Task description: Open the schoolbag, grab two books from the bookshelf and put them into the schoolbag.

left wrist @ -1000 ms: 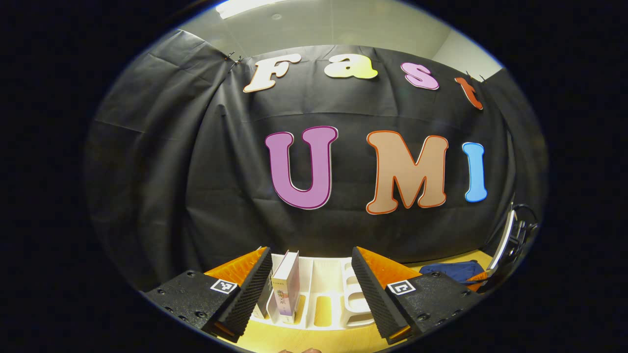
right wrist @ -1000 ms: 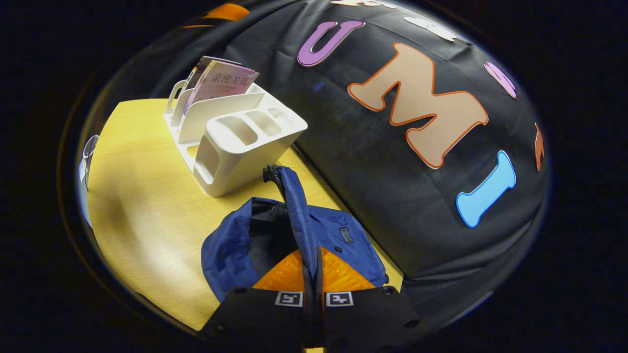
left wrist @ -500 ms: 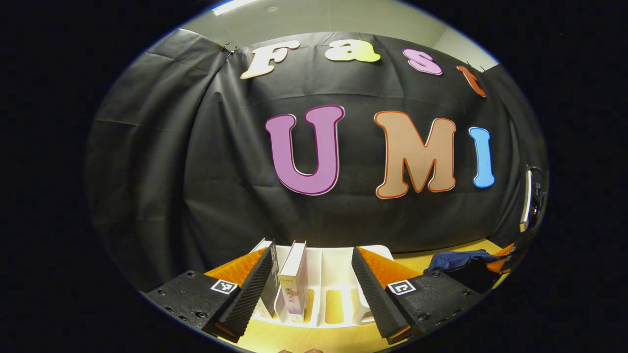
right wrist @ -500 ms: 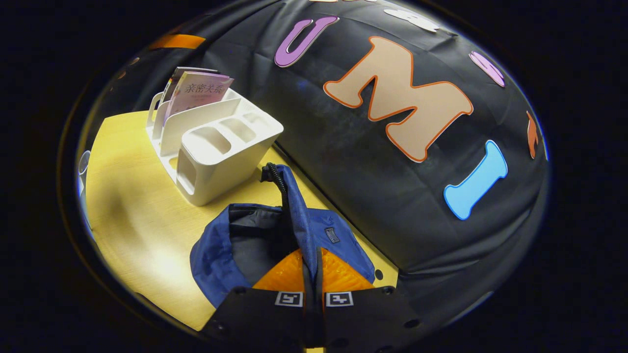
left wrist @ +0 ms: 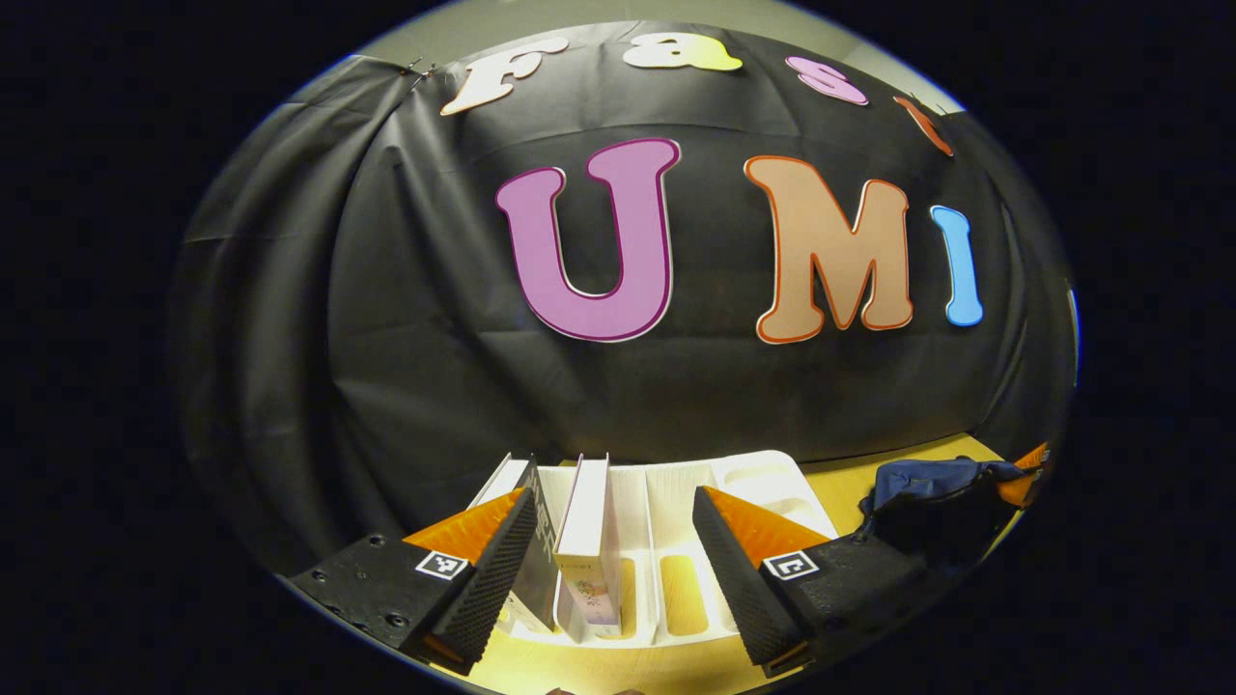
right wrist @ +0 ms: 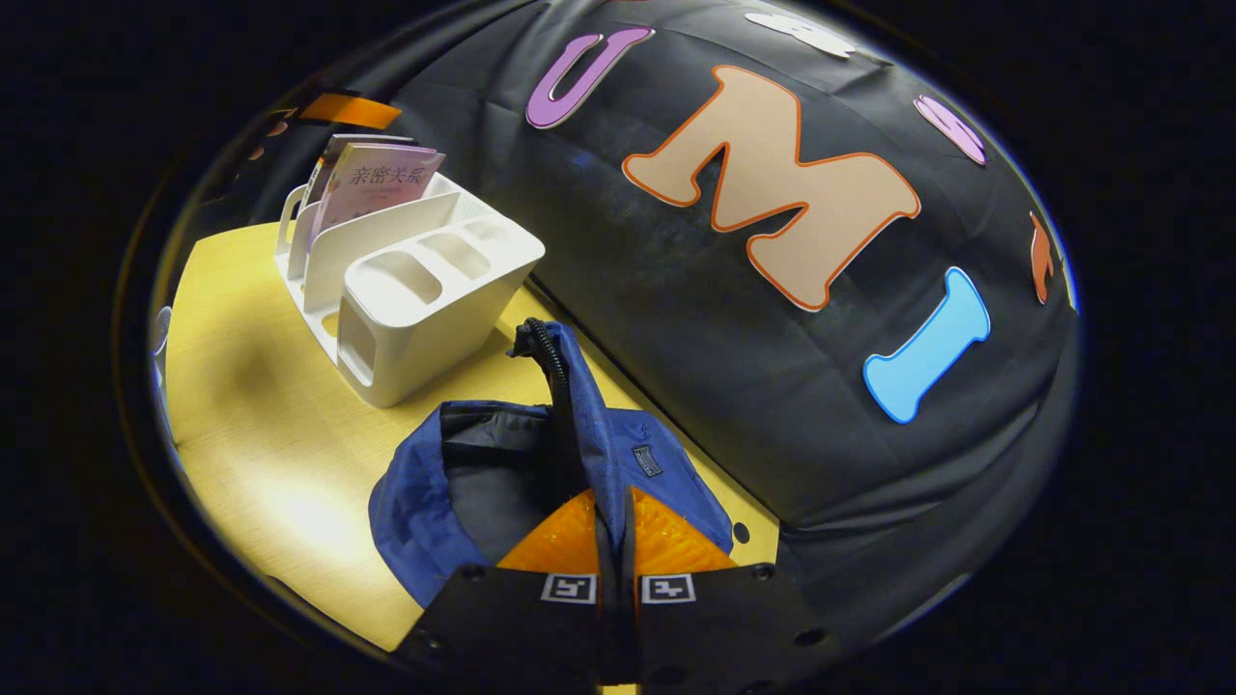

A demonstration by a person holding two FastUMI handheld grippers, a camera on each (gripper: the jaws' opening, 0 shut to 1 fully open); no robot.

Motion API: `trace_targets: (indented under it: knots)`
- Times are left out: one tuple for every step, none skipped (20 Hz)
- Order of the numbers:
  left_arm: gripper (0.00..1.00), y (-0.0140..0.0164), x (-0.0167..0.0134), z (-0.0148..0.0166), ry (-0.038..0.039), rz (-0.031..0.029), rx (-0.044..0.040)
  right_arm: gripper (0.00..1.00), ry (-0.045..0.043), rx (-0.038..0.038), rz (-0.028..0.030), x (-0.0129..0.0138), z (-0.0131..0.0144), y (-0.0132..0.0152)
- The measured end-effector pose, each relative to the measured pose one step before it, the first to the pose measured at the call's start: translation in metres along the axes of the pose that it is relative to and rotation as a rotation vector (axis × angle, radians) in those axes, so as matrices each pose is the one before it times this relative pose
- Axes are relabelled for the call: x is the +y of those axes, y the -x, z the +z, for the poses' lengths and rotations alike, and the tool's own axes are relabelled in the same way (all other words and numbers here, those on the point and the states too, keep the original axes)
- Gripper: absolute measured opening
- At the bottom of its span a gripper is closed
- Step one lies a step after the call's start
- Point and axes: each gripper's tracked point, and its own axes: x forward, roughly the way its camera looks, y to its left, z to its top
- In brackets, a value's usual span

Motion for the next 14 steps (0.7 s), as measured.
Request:
trace_targets:
  knots:
    - [0.94,-0.0065,0.00333,-0.0036,-0.00764,0.00057,0.0192,0.02,-0.00172,0.00117,-0.00527,-0.00093,0.00005,0.00058]
    - [0.93,-0.00704,0.0027,-0.00375,-0.00766,-0.00094,0.02076,0.02,-0.00042,0.00224,-0.00367,-0.00024,-0.00065,-0.0001]
    - [0.93,-0.0065,0.00267,-0.00315,-0.00911,-0.00132,0.02541,0.02,0.00093,0.00147,-0.00384,-0.00028,-0.00066,0.00002]
    - [0.93,-0.00652,0.00245,-0.00346,-0.00886,-0.00048,0.02627,0.02,0.0024,0.00161,-0.00411,0.00015,-0.00086,0.00037]
    - [0.93,-0.00585,0.00225,-0.00601,-0.00749,-0.00144,0.02467,0.02,0.00082,0.00149,-0.00064,0.00055,0.00018,0.00006]
    - [0.93,-0.00627,0.0013,-0.00468,-0.00984,-0.00528,0.0252,0.02,0.00177,0.00121,-0.00224,0.00153,-0.00034,-0.00012]
    - [0.93,-0.0044,0.00036,-0.00434,-0.01057,-0.00438,0.02055,0.02,0.00255,0.00138,-0.00168,0.00032,-0.00039,0.00025]
    - [0.93,-0.00537,0.00038,-0.0019,-0.00836,-0.00511,0.01463,0.02,0.00101,0.00214,-0.00035,0.00094,-0.00101,-0.00068]
    - [0.93,-0.00511,-0.00016,-0.00173,-0.00386,-0.00498,0.01479,0.02,0.00137,0.00147,-0.0016,0.00025,-0.00013,-0.00003]
    - [0.93,-0.00401,-0.00123,-0.00271,0.00107,-0.00904,0.0224,0.02,-0.00001,0.00156,-0.00045,0.00062,-0.00023,-0.00026]
    - [0.93,-0.00501,-0.00022,-0.0027,0.00602,-0.00737,0.01955,0.03,-0.00008,0.00148,-0.0017,0.00035,0.00029,0.00013]
    - [0.93,-0.00531,-0.00004,-0.00295,0.0071,-0.0091,0.02068,0.03,0.0002,0.00167,-0.0009,0.00028,-0.00072,-0.00043]
    - [0.91,-0.00403,-0.0007,-0.00408,0.00523,-0.01128,0.02308,0.03,0.00047,0.00174,-0.00033,0.00025,-0.00013,0.0002]
    - [0.91,-0.00439,-0.00169,-0.00291,0.00244,-0.0088,0.02969,0.03,0.00028,0.00206,-0.00013,0.00081,-0.00109,-0.00036]
